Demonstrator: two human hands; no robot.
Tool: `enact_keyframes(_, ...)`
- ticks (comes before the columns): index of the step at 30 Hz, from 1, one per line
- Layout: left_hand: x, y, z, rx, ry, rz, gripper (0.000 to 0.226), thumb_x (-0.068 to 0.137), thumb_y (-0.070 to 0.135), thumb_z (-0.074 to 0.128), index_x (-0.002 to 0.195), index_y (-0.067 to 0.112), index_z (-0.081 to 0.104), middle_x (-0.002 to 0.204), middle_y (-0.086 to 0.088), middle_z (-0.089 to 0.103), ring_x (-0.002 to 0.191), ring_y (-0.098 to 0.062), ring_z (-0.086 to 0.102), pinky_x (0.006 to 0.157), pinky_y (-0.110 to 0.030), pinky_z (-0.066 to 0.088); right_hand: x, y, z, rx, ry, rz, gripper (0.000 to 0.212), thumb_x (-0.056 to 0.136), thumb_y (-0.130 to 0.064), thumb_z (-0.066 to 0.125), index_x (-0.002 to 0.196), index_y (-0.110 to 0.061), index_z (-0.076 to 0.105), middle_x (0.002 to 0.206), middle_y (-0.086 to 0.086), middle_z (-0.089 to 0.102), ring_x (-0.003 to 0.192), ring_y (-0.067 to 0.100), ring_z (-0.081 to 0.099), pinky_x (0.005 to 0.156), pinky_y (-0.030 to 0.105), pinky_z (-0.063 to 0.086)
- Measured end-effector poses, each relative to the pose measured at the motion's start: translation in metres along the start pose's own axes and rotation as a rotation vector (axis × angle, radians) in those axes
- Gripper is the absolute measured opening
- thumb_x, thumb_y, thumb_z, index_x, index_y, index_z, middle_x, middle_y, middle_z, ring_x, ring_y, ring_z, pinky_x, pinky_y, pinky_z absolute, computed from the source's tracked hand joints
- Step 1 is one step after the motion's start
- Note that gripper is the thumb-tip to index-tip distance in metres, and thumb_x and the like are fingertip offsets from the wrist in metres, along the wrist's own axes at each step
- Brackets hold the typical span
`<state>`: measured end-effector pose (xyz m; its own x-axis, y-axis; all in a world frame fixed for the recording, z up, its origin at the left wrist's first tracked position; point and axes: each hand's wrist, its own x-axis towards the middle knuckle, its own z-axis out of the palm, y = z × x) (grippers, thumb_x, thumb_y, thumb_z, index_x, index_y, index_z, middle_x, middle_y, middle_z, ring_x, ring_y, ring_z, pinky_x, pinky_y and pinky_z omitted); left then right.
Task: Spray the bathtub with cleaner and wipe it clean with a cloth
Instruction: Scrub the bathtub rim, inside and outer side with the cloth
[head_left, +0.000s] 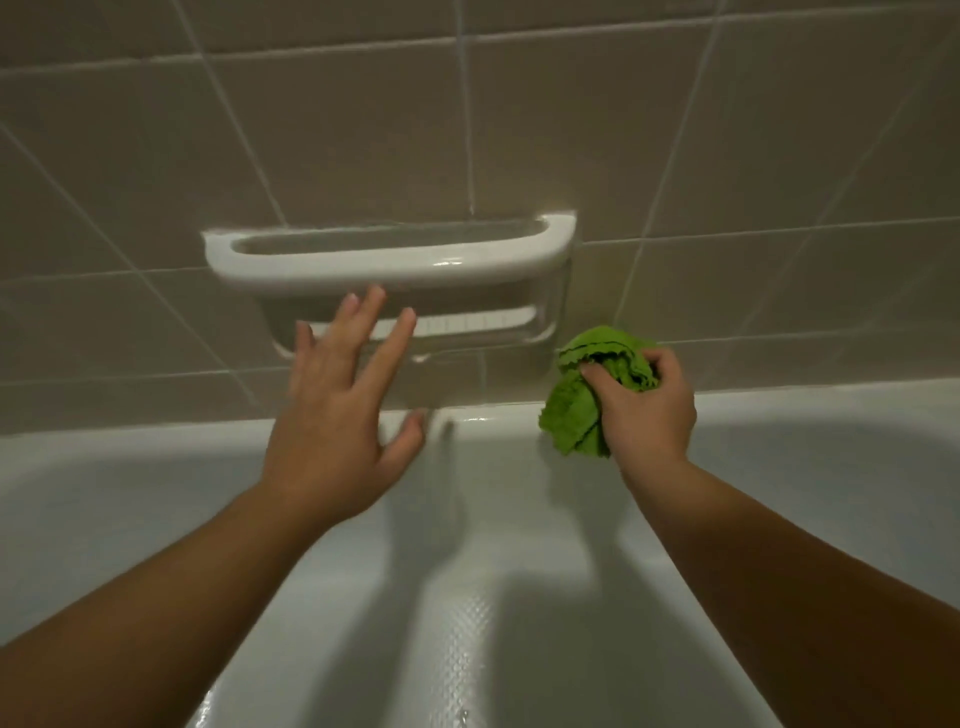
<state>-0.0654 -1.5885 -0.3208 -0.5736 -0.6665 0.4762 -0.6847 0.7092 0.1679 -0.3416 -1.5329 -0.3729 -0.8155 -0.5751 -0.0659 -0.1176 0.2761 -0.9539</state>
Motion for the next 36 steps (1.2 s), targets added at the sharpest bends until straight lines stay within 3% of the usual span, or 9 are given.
enact_keyframes(3,-0.023,0.001,0.034,-0.038,-0.148,-0.065,0.077,0.091,0.045,0.055,0.159,0.015,0.034,0.166,-0.005,0.03,0.156,-0.023,0.023,0.126,-0.056,0.017,0.005,0.021,0.008,-0.181,-0.103,-0.076,0.036,0.075,-0.04,0.088,0.098,-0.032,0.061,0.113,0.005,0.061,0.09,0.017,0.06,0.08,0.027,0.043)
enact_keyframes(5,-0.031,-0.002,0.057,-0.073,-0.245,-0.141,0.069,0.091,0.048,0.054,0.151,0.017,0.046,0.153,-0.002,0.048,0.144,-0.022,0.041,0.12,-0.051,0.034,0.005,0.033,0.018,-0.25,-0.161,-0.125,0.033,0.08,-0.035,0.086,0.101,-0.032,0.06,0.116,0.002,0.05,0.08,0.007,0.052,0.08,0.023,0.04)
enact_keyframes(7,-0.034,-0.003,0.078,-0.054,-0.349,-0.217,0.063,0.091,0.047,0.059,0.146,0.017,0.052,0.143,-0.001,0.056,0.133,-0.023,0.048,0.114,-0.042,0.041,0.001,0.044,0.032,-0.303,-0.173,-0.18,0.034,0.082,-0.033,0.085,0.105,-0.03,0.06,0.117,0.0,0.04,0.08,0.01,0.052,0.085,0.027,0.046)
enact_keyframes(10,-0.031,-0.006,0.103,0.052,-0.509,-0.353,0.074,0.09,0.047,0.065,0.151,0.012,0.043,0.147,-0.008,0.048,0.133,-0.029,0.046,0.115,-0.042,0.036,-0.01,0.064,0.062,-0.373,-0.189,-0.259,0.039,0.082,-0.038,0.084,0.111,-0.034,0.059,0.12,-0.002,0.032,0.099,0.03,0.058,0.097,0.042,0.053)
enact_keyframes(16,-0.025,-0.026,0.134,0.162,-0.722,-0.349,0.087,0.094,0.047,0.06,0.162,0.015,0.016,0.169,-0.006,0.017,0.153,-0.026,0.024,0.126,-0.053,0.012,-0.031,0.093,0.097,-0.613,-0.421,-0.437,0.045,0.087,-0.018,0.067,0.131,-0.029,0.062,0.135,0.011,0.036,0.117,0.036,0.047,0.107,0.044,0.046)
enact_keyframes(20,-0.024,-0.024,0.141,0.16,-0.712,-0.333,0.083,0.096,0.043,0.058,0.163,0.016,0.017,0.169,-0.004,0.017,0.152,-0.026,0.028,0.127,-0.048,0.012,-0.008,0.099,0.071,-0.671,-0.448,-0.448,0.053,0.088,-0.018,0.064,0.138,-0.034,0.06,0.137,0.007,0.036,0.119,0.031,0.05,0.1,0.042,0.052)
enact_keyframes(27,-0.027,-0.011,0.149,0.142,-0.705,-0.307,0.085,0.096,0.044,0.058,0.164,0.02,0.012,0.17,-0.006,0.012,0.155,-0.025,0.02,0.127,-0.049,0.008,0.036,0.129,0.004,-0.563,-0.14,-0.245,0.055,0.085,-0.023,0.073,0.139,-0.023,0.06,0.126,0.008,0.037,0.106,0.033,0.056,0.107,0.047,0.049)
enact_keyframes(31,-0.028,-0.017,0.144,0.133,-0.714,-0.309,0.084,0.097,0.044,0.057,0.164,0.02,0.012,0.17,-0.006,0.012,0.155,-0.025,0.019,0.126,-0.051,0.008,0.023,0.123,0.018,-0.478,-0.119,-0.194,0.062,0.08,-0.037,0.085,0.135,-0.026,0.058,0.123,0.0,0.029,0.107,0.031,0.054,0.108,0.04,0.048)
enact_keyframes(36,-0.04,-0.049,0.127,0.102,-0.7,-0.407,0.08,0.097,0.043,0.058,0.163,0.021,0.018,0.169,-0.005,0.016,0.153,-0.027,0.026,0.126,-0.054,0.006,-0.018,0.112,0.082,-0.555,-0.226,-0.306,0.055,0.085,-0.019,0.076,0.136,-0.03,0.056,0.124,0.003,0.031,0.11,0.031,0.049,0.103,0.044,0.051)
